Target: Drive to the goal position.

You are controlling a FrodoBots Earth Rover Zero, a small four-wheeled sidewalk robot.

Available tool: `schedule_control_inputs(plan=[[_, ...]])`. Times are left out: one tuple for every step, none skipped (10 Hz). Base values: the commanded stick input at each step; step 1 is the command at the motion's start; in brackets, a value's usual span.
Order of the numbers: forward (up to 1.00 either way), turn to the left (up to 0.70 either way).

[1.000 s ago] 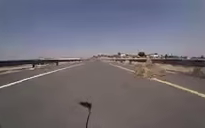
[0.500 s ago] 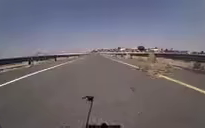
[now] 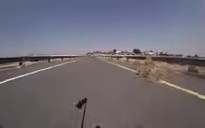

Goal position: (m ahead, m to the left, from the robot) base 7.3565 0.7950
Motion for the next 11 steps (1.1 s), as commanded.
schedule_control_inputs(plan=[[1.0,-0.01],[1.0,-0.01],[1.0,-0.01],[1.0,-0.01],[1.0,-0.01],[1.0,-0.01],[1.0,-0.01],[1.0,-0.01],[1.0,-0.01],[1.0,-0.01],[1.0,-0.01]])
